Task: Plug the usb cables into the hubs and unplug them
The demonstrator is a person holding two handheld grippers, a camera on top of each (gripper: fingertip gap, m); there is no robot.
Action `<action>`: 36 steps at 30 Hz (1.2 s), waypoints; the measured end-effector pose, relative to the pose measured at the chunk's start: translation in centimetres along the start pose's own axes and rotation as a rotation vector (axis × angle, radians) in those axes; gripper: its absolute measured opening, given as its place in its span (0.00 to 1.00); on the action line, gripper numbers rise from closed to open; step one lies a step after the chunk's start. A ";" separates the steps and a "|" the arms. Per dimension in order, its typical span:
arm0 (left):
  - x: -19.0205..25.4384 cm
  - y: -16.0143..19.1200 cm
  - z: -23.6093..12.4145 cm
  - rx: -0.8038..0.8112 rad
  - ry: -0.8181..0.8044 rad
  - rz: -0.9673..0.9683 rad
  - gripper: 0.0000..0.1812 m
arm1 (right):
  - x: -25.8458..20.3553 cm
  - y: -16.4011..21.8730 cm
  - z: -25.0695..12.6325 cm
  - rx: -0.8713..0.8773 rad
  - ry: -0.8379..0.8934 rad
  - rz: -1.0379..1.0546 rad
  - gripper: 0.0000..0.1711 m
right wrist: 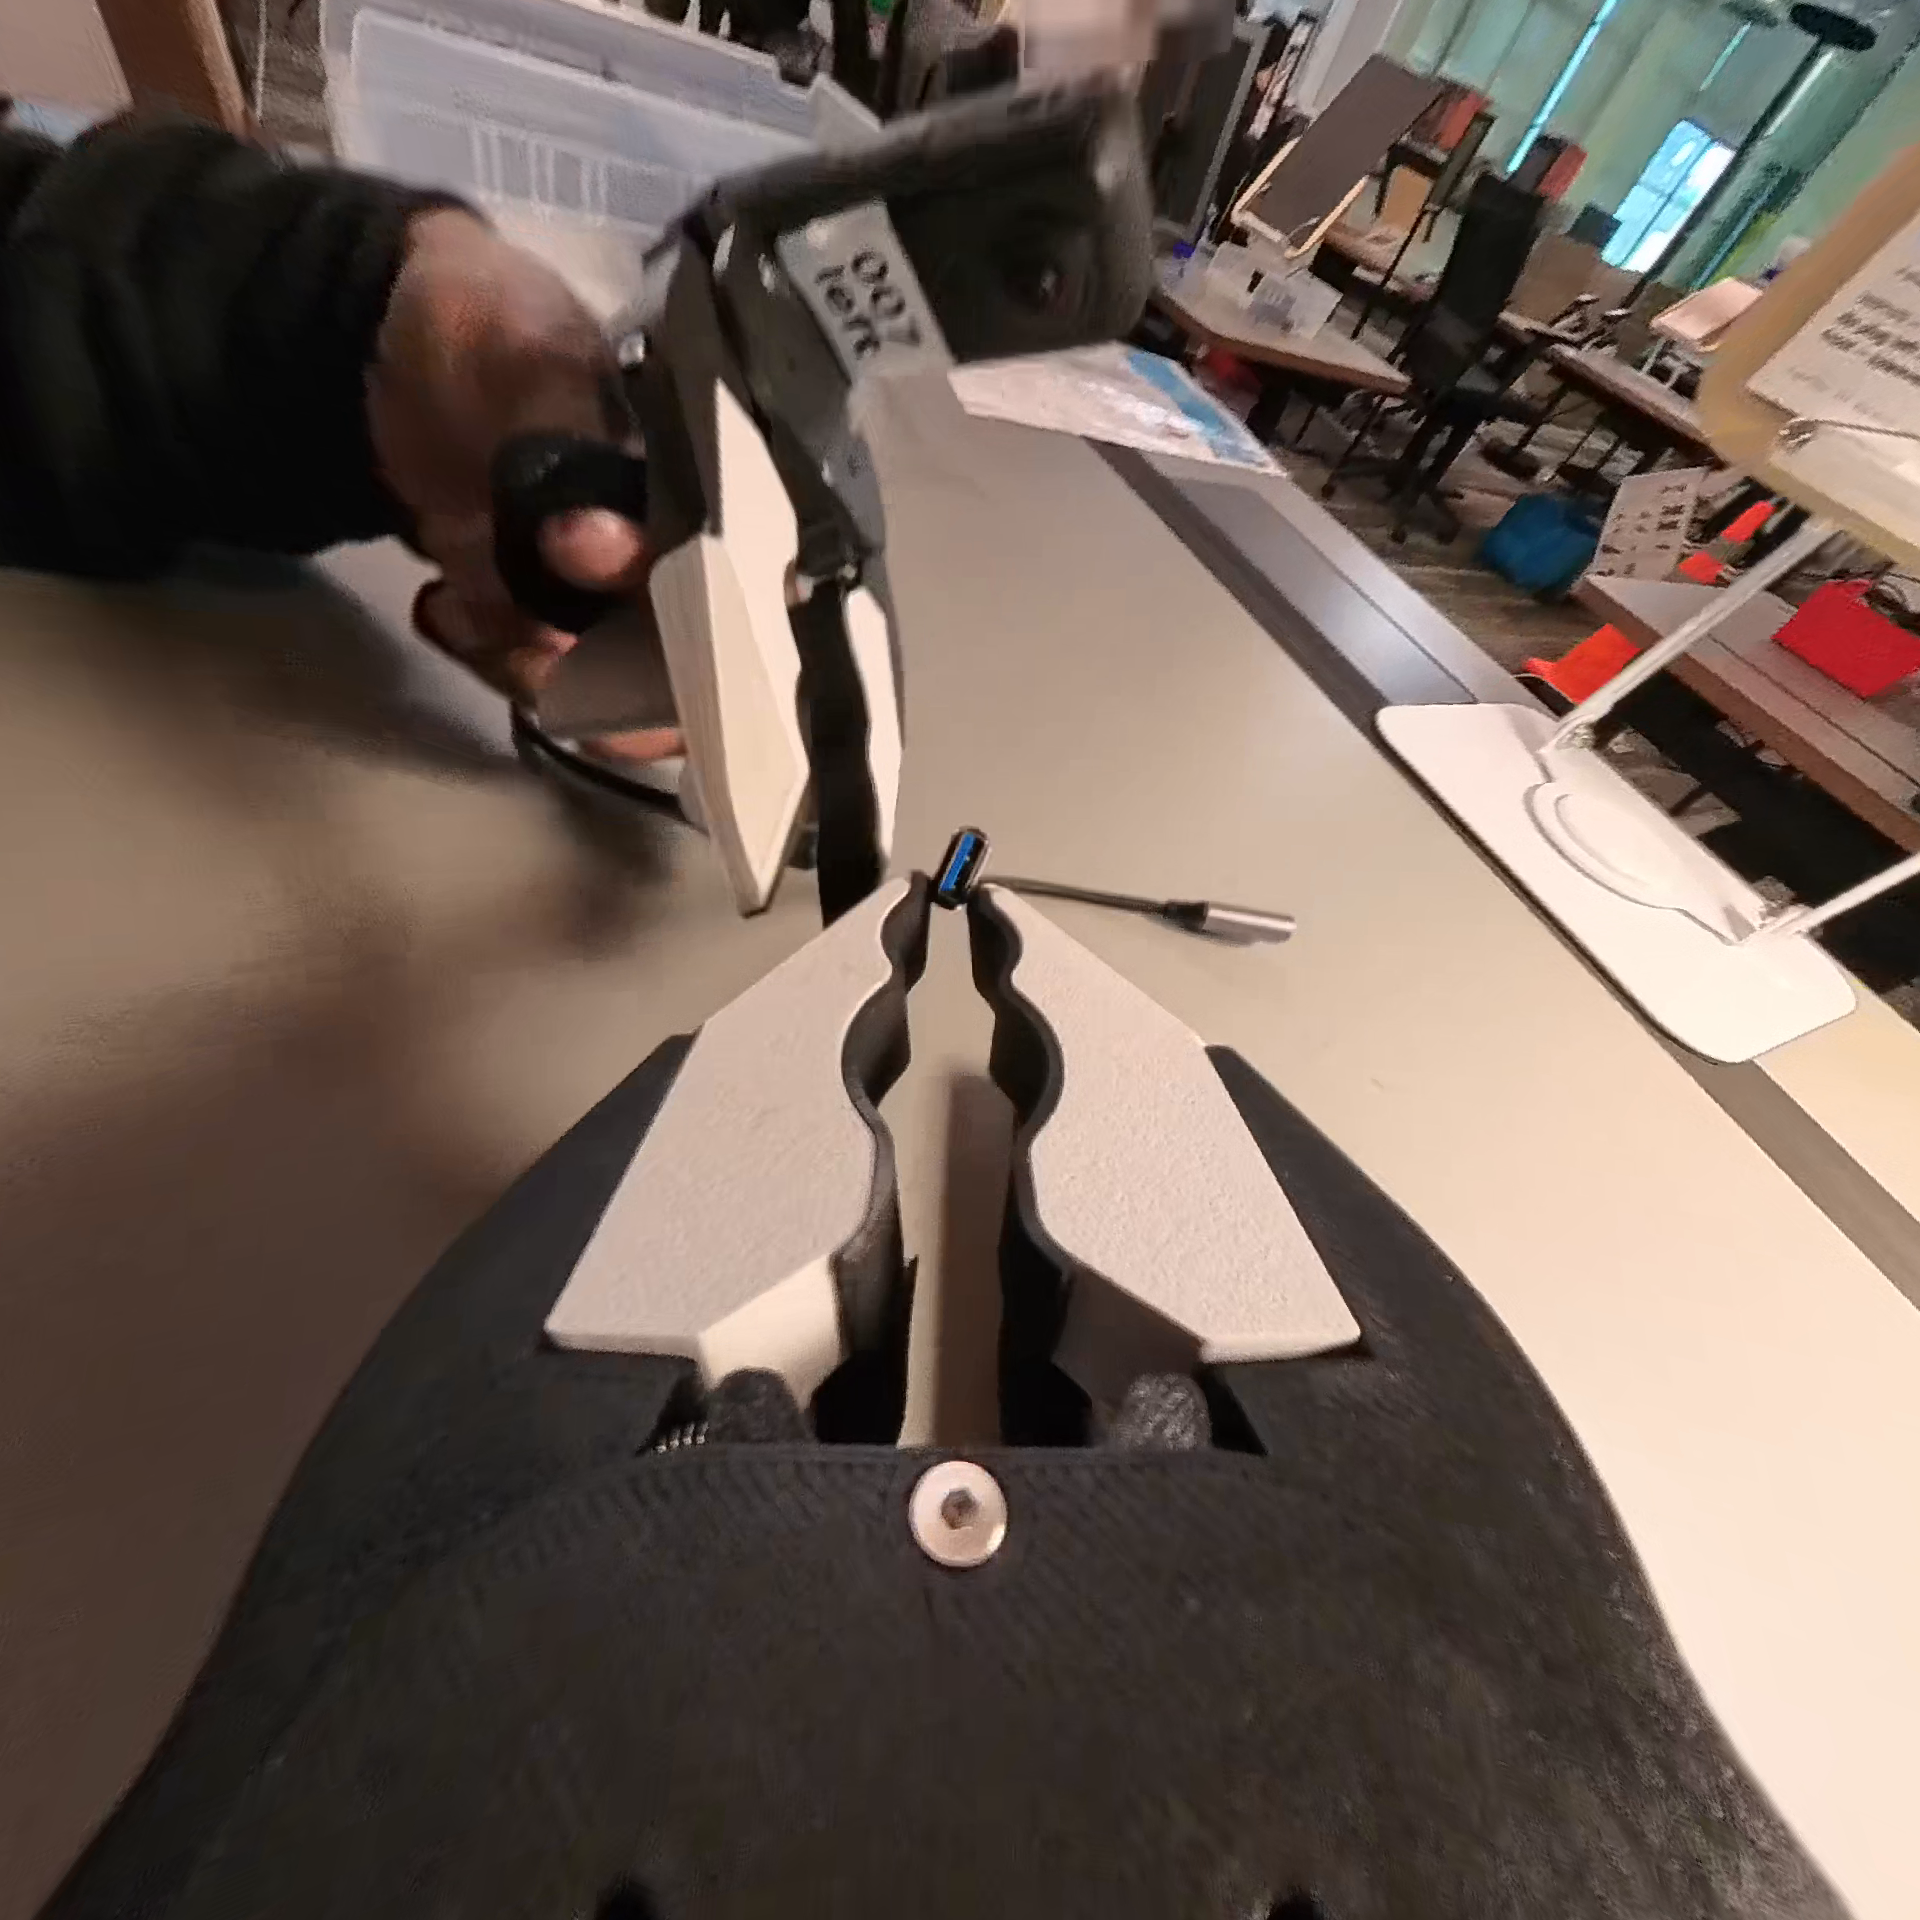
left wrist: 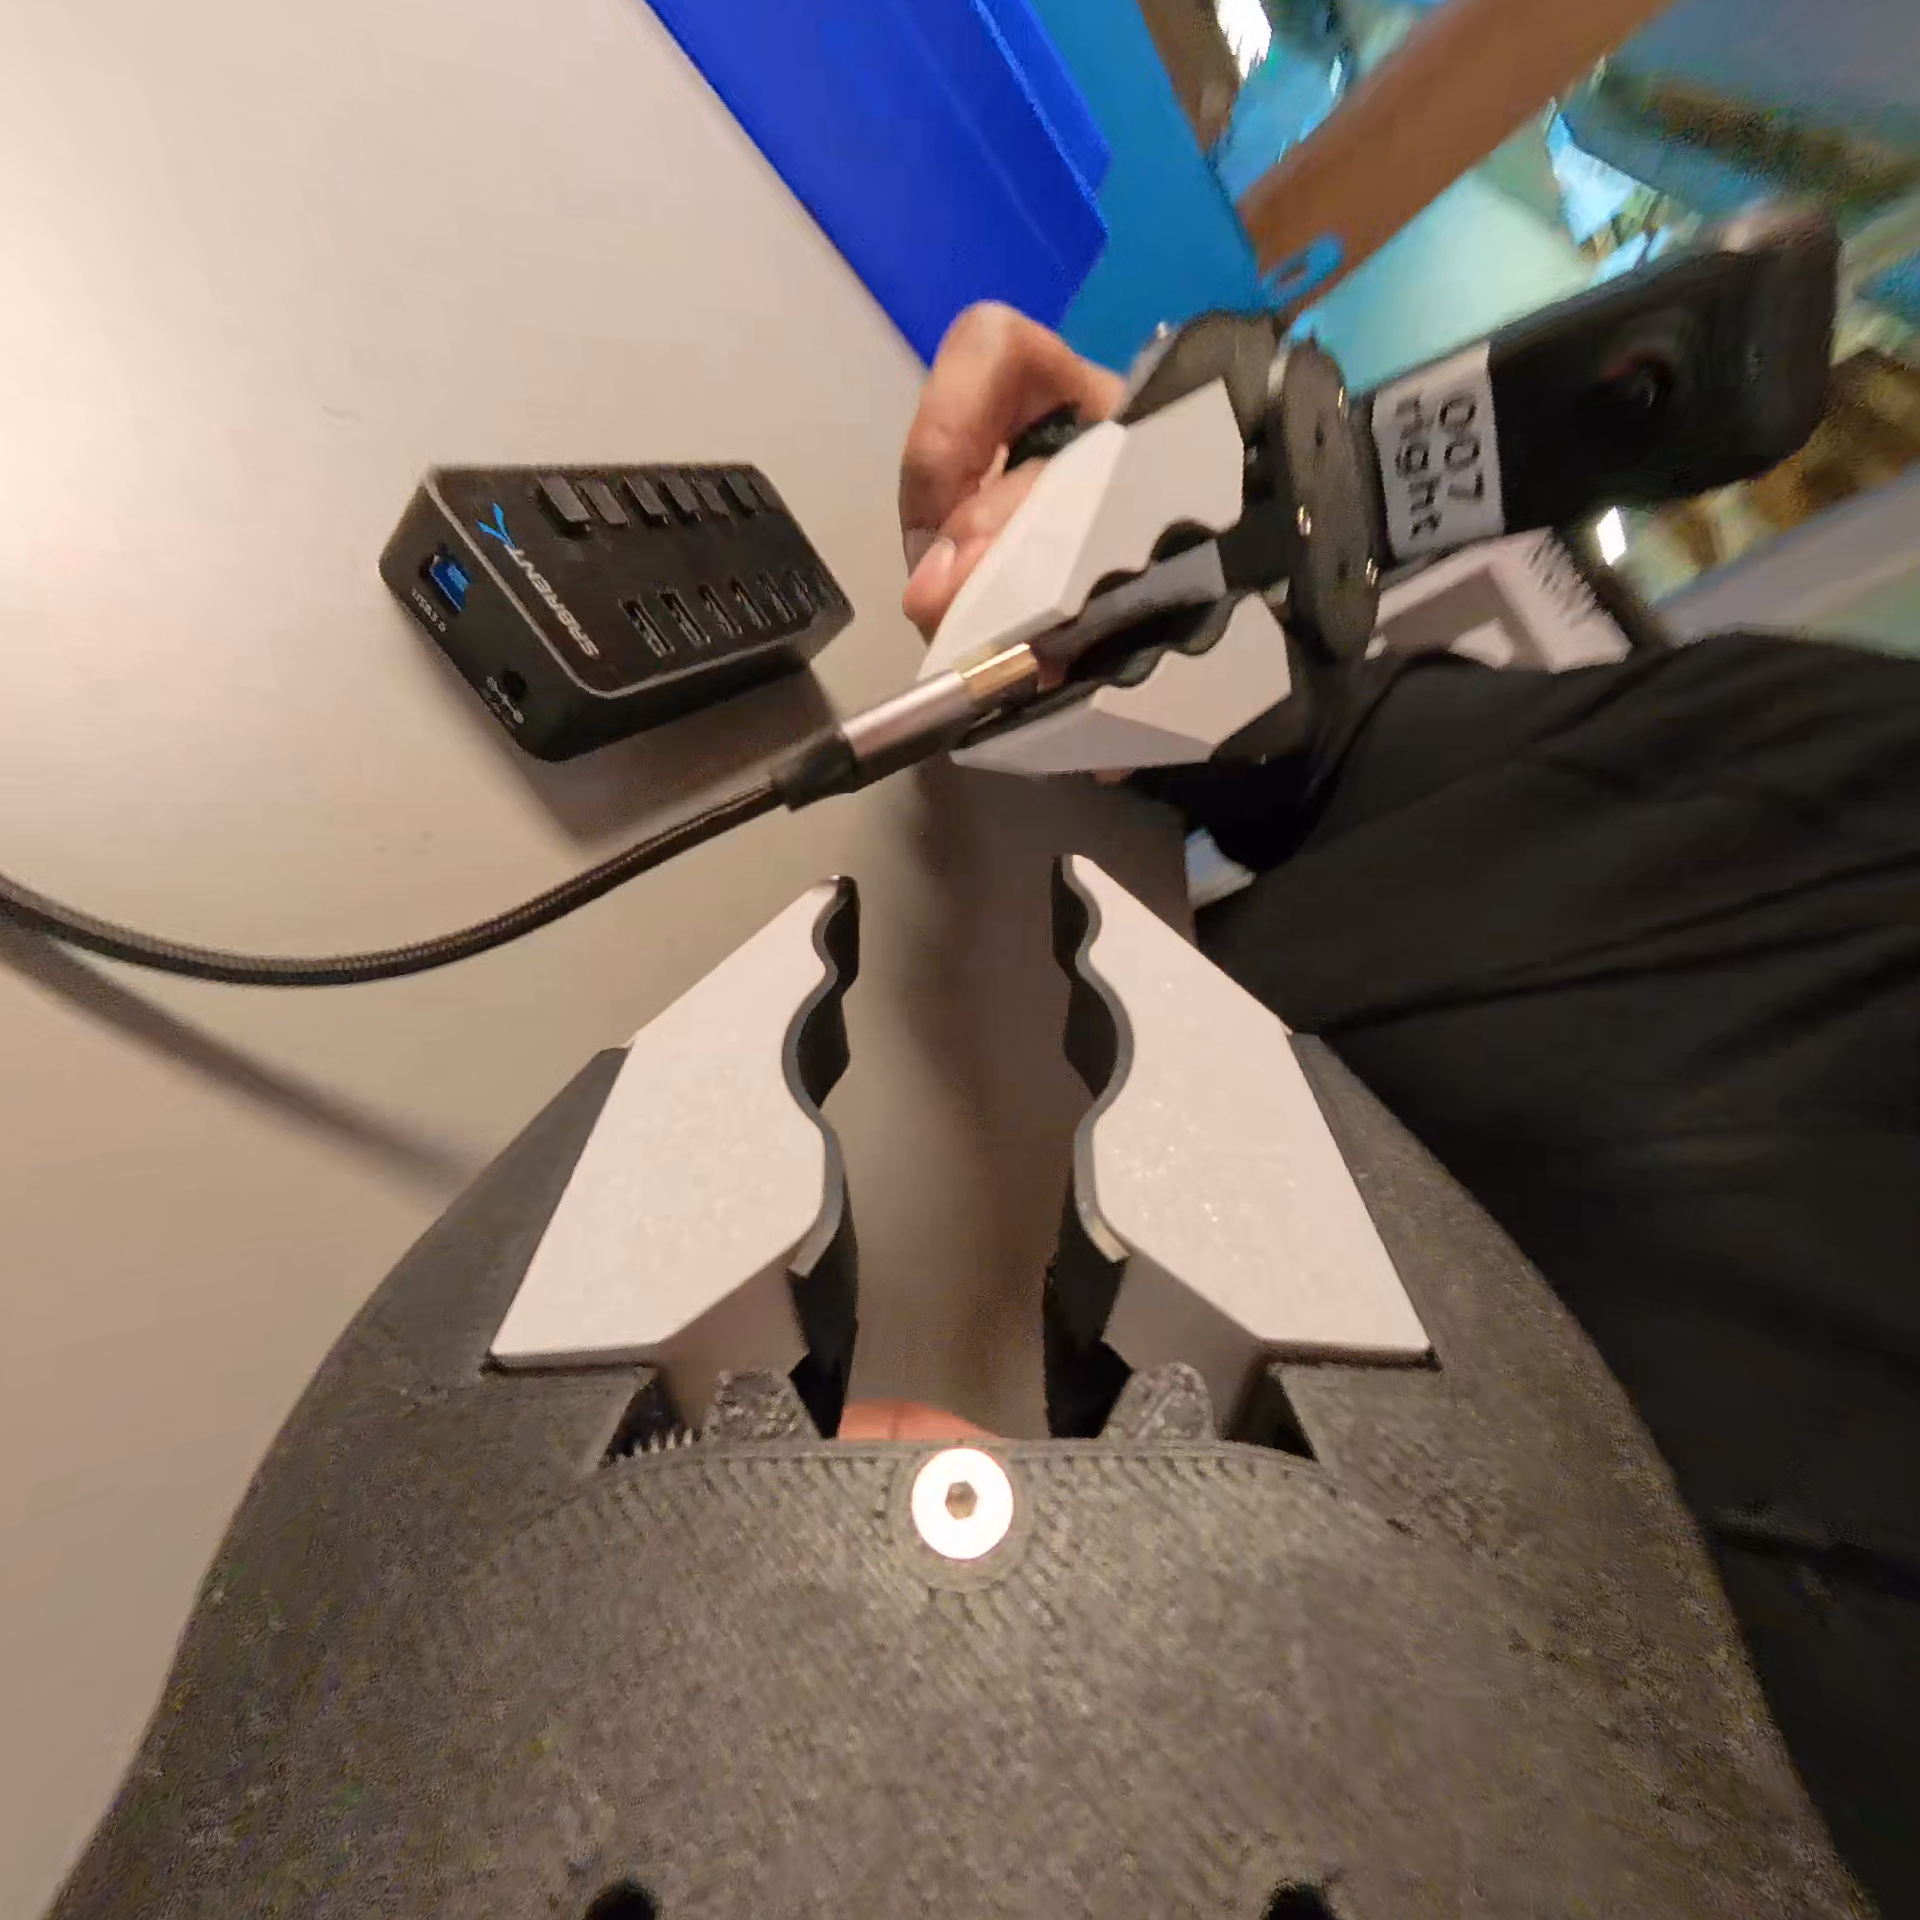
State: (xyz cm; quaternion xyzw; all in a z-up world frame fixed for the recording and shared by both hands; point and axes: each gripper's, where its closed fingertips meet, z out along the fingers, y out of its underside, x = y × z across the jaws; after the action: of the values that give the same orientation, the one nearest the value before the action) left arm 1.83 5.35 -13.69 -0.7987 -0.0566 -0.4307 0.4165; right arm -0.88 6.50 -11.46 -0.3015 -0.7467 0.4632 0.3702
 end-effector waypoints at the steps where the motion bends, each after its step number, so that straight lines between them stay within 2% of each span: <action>1: 0.0 -0.4 0.2 0.035 0.018 -0.046 0.23 | 0.3 -0.2 -0.1 0.017 0.013 0.015 0.04; 6: 0.3 -2.7 0.7 0.219 0.152 -0.256 0.28 | 1.7 -1.1 -0.7 0.082 0.060 0.072 0.04; 10: -0.4 -4.0 0.6 0.354 0.191 -0.373 0.31 | 2.2 -1.5 -1.0 0.118 0.077 0.112 0.03; 14: -0.3 -5.2 0.6 0.511 0.269 -0.457 0.36 | 2.7 -1.6 -1.3 0.142 0.088 0.140 0.03; 21: -0.8 -7.1 -1.7 0.828 0.340 -0.519 0.35 | 2.4 -2.2 -1.4 0.198 0.079 0.210 0.03; 22: -0.8 -7.2 -2.0 0.860 0.346 -0.517 0.32 | 2.3 -2.2 -1.3 0.198 0.070 0.217 0.03; 24: -0.5 -7.3 -2.8 0.919 0.358 -0.471 0.13 | 1.7 -2.1 -1.0 0.199 0.045 0.221 0.04; 26: -0.1 -7.4 -3.3 0.934 0.348 -0.414 0.03 | 1.2 -2.4 -1.0 0.219 0.016 0.227 0.03; 28: 0.3 -7.5 -3.6 0.915 0.308 -0.328 0.03 | 0.9 -2.4 -0.9 0.206 0.015 0.211 0.02; 32: 0.8 -7.9 -4.2 0.889 0.126 -0.143 0.03 | 1.4 -1.3 -0.9 0.136 0.074 0.077 0.01; 36: 0.3 -8.3 -5.6 0.883 -0.055 -0.030 0.02 | 1.0 -0.1 -1.9 0.071 0.032 -0.137 0.19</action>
State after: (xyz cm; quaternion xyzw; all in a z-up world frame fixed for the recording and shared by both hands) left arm -5.28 6.64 -6.79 -0.5546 -0.2580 -0.3498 0.7096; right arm 0.21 8.14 -10.55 -0.2439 -0.7425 0.4581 0.4235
